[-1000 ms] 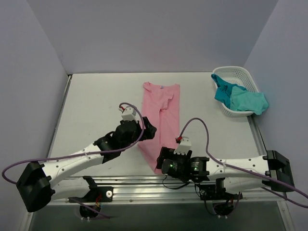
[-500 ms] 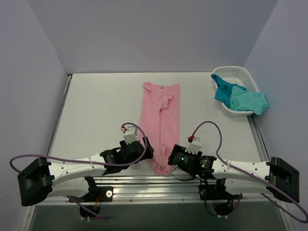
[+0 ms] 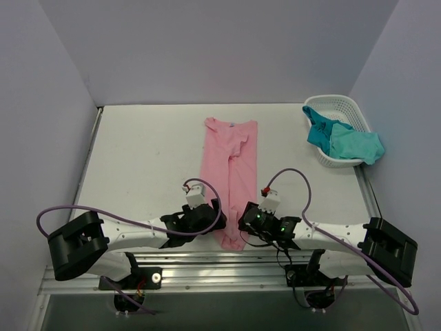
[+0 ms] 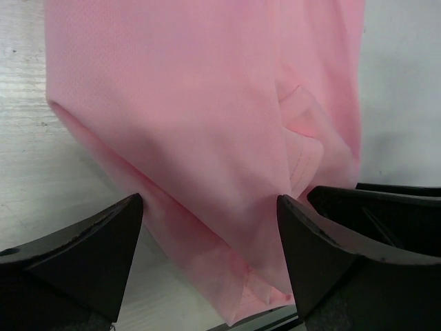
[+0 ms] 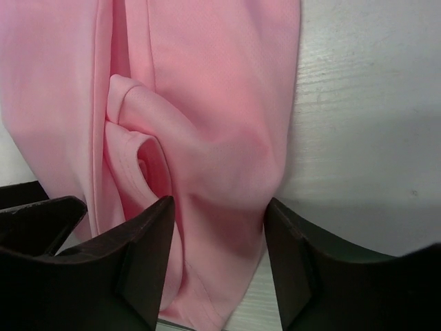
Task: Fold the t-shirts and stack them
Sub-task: Fold the tshirt
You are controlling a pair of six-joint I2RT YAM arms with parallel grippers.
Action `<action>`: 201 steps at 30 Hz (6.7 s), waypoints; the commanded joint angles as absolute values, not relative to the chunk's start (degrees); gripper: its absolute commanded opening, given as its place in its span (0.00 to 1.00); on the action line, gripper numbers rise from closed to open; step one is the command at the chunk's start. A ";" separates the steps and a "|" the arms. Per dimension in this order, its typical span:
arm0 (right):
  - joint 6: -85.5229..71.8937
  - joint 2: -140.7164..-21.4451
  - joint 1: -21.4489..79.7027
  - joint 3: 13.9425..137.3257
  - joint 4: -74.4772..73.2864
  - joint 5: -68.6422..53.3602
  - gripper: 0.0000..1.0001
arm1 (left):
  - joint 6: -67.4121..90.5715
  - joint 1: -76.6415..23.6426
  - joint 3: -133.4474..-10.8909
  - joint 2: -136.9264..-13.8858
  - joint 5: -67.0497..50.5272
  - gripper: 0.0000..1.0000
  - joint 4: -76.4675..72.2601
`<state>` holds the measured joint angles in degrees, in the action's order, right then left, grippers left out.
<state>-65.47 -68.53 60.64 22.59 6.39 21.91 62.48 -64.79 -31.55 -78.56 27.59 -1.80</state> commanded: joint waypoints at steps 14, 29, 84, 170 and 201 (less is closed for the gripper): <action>-59.77 -62.32 57.13 19.69 5.98 19.34 0.22 | 64.25 -66.62 -31.20 -83.14 24.26 0.17 -10.02; -59.59 -62.05 55.81 18.37 6.50 19.34 0.00 | 66.27 -67.85 -29.71 -84.99 23.38 0.47 -9.50; -59.58 -58.89 53.35 18.54 2.73 17.76 0.00 | 66.62 -71.19 -34.01 -82.37 22.32 0.02 -0.09; -43.15 -94.39 36.64 70.13 -3.16 19.86 0.75 | 37.97 -28.39 -79.19 -113.91 -14.77 0.88 -6.42; -47.55 -109.25 49.40 72.33 1.41 18.72 0.59 | 39.73 -16.35 -70.05 -105.38 -20.83 0.88 -10.19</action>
